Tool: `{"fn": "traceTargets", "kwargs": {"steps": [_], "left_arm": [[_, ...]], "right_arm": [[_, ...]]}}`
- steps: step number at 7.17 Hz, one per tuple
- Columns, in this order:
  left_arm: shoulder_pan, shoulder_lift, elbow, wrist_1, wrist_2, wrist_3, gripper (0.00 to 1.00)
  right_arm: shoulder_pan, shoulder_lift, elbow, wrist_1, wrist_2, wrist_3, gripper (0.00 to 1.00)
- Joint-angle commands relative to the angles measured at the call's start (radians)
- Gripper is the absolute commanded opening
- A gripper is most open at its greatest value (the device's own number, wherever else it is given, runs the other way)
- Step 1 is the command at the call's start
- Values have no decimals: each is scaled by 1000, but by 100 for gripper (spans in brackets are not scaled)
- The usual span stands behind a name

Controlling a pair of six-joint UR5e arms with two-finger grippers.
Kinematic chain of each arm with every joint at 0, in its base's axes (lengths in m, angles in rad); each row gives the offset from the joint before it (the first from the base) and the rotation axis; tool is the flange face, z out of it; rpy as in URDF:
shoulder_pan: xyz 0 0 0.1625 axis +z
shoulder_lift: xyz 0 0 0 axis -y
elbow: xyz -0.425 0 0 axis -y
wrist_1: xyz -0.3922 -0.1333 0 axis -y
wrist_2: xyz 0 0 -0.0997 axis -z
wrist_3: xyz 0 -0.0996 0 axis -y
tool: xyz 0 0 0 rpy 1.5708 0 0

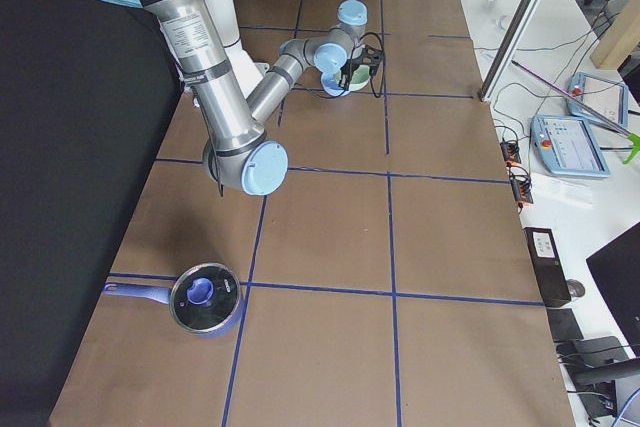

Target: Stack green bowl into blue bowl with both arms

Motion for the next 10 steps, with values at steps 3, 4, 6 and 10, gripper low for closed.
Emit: {"fn": "traceTargets", "kwargs": {"steps": [3, 4, 6, 10], "left_arm": [[2, 1, 6, -18, -1, -15, 100], [2, -1, 6, -18, -1, -15, 100], [2, -1, 6, -18, -1, -22, 100], [2, -2, 6, -18, -1, -23, 100]], "right_arm": [[-172, 99, -124, -7, -174, 118, 4], [-175, 107, -146, -7, -176, 115, 7], [-175, 107, -221, 110, -180, 123, 14], [-172, 121, -212, 116, -180, 109, 100]]}}
